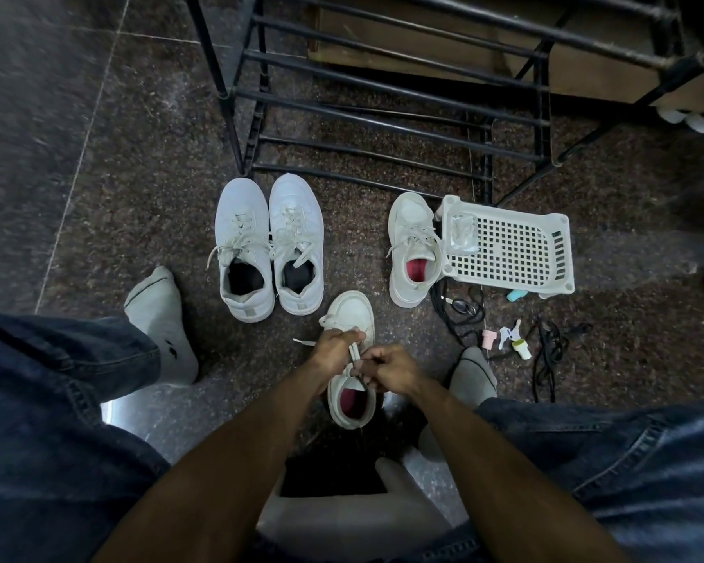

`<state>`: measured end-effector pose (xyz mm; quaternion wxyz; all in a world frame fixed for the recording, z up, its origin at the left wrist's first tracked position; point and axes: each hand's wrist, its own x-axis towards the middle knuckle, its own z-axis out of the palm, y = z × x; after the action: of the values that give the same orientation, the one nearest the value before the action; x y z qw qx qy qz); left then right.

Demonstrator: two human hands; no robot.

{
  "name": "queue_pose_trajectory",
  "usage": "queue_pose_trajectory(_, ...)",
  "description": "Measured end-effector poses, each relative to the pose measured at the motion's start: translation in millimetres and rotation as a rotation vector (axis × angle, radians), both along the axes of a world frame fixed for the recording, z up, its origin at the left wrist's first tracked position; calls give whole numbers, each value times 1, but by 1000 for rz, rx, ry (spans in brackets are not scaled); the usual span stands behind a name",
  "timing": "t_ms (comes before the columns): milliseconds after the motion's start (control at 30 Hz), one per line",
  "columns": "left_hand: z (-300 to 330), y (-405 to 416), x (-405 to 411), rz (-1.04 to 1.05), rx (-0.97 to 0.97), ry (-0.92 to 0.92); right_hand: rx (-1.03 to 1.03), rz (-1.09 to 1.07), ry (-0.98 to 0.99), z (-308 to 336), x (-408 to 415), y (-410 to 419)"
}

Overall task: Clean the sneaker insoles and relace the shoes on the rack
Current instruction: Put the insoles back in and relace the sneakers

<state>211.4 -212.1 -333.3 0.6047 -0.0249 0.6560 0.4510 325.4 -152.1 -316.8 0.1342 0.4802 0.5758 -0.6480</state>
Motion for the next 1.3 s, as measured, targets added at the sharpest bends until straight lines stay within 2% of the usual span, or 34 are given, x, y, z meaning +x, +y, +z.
queue_pose_trajectory(67, -3, -4, -3, -121, 22, 166, -38, -45, -45, -2, -3, -1)
queue_pose_trajectory(167, -11, -17, -8, -440, 103, 471, -52, -108, -100, -6, -3, 0)
queue_pose_trajectory(300, -13, -33, -11, -694, -9, 544, -108, -185, -110, -7, -2, 0)
queue_pose_trajectory(367, -7, -36, -12, -770, -15, 667, -117, -195, -120, -7, -4, 0)
queue_pose_trajectory(467, 4, -38, -14, -989, 102, 1025, -40, -157, -166, -8, -11, 0)
queue_pose_trajectory(533, 8, -40, -14, -1103, 184, 1165, 60, -88, -174, -11, -14, 1)
queue_pose_trajectory(633, 8, -39, -13, -1068, 148, 1077, 146, -17, -107, -14, -11, 1)
queue_pose_trajectory(767, 12, -37, -12, -734, 21, 818, 275, 117, -1, -17, -3, 0)
queue_pose_trajectory(933, 10, -34, -15, -668, 1, 741, 371, 258, 42, -21, 3, 0)
queue_pose_trajectory(1000, 8, -34, -16, -690, -14, 772, 326, 237, 26, -13, -2, 0)
queue_pose_trajectory(1133, 5, -36, -14, -812, -18, 948, 23, -21, -106, -4, -7, -1)
queue_pose_trajectory(1200, 5, -38, -14, -837, -6, 1017, -87, -78, -127, -1, -6, -3)
queue_pose_trajectory(1300, 5, -40, -15, -782, -19, 1004, -180, -114, -128, 5, -8, -4)
